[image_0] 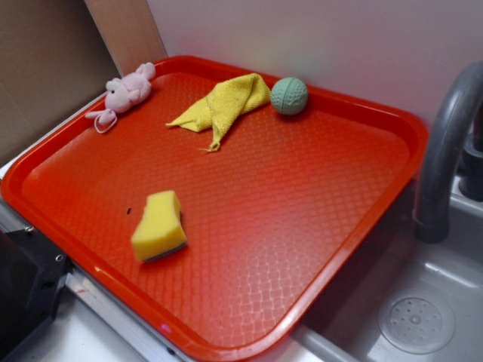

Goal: Grab the pink bunny.

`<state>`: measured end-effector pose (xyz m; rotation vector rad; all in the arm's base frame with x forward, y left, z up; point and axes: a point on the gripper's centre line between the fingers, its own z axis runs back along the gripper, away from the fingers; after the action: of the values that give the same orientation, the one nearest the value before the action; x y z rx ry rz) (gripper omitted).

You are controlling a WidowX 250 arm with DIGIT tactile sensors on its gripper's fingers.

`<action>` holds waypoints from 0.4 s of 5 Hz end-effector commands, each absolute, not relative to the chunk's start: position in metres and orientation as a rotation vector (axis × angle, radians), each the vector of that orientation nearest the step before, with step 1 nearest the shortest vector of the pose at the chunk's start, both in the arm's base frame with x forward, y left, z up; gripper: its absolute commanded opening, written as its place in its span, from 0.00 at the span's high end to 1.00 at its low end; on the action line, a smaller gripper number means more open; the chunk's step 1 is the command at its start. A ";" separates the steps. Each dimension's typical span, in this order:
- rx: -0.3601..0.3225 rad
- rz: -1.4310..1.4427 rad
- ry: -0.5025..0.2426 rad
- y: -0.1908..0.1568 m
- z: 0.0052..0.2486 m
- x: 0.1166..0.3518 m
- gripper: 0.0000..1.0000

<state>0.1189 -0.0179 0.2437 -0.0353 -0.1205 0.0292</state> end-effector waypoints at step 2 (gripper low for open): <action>0.029 0.151 -0.109 0.010 0.217 0.132 0.00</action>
<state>0.1280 0.0074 0.2136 0.0268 -0.0983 0.1466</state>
